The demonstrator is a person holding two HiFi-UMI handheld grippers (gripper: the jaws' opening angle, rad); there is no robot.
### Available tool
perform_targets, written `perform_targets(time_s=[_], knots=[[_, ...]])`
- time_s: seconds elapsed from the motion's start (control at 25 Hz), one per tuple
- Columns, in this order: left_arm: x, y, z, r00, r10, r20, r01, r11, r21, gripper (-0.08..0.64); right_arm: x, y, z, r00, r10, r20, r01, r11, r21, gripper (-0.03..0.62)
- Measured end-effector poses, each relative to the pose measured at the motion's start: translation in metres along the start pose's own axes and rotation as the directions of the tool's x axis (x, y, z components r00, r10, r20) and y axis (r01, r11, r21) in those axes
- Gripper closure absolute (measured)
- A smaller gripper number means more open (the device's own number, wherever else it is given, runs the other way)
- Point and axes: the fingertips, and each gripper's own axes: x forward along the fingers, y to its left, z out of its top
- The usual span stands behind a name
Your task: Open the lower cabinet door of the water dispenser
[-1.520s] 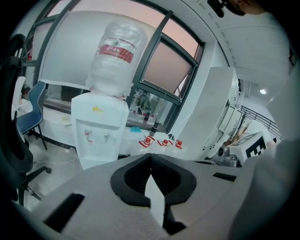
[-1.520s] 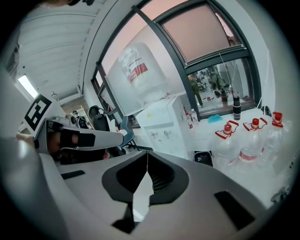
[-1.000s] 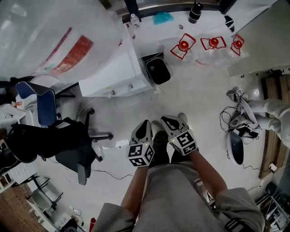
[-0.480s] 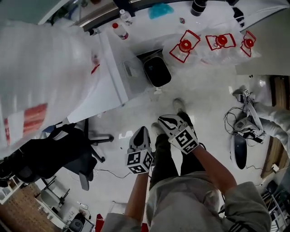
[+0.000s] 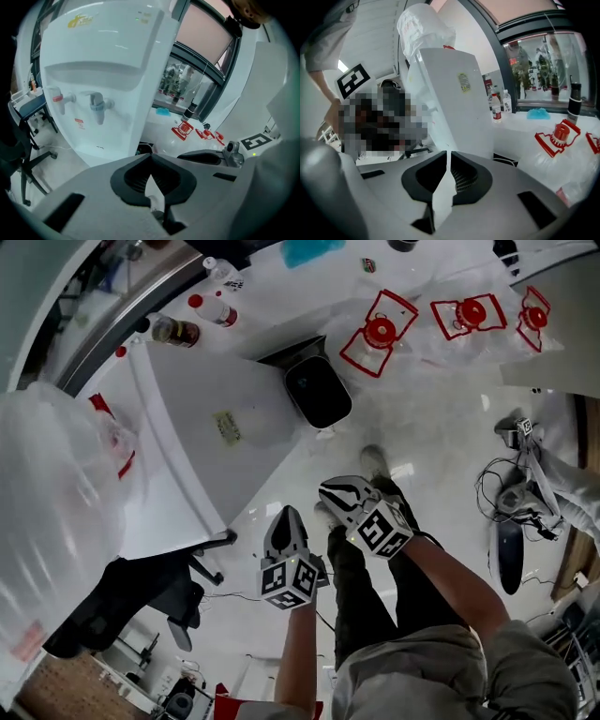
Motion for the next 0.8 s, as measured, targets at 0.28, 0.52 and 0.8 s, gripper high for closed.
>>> perform_targets(time_s=[0.28, 0.52, 0.8], knots=[[0.048, 0.013, -0.021, 0.999, 0.036, -0.019, -0.036, 0.999, -0.036, 0.554, 0.032, -0.039, -0.045, 1.000, -0.001, -0.031, -0.001, 0.999, -0.042, 0.578], [0.077, 0.021, -0.053, 0.998, 0.049, -0.035, -0.050, 0.998, -0.036, 0.552, 0.064, -0.054, -0.090, 0.998, 0.006, -0.069, -0.010, 0.998, -0.060, 0.571], [0.100, 0.041, -0.101, 0.991, 0.088, -0.096, -0.097, 0.991, -0.093, 0.553, 0.113, -0.057, -0.137, 0.990, 0.045, -0.133, -0.061, 0.991, -0.117, 0.500]])
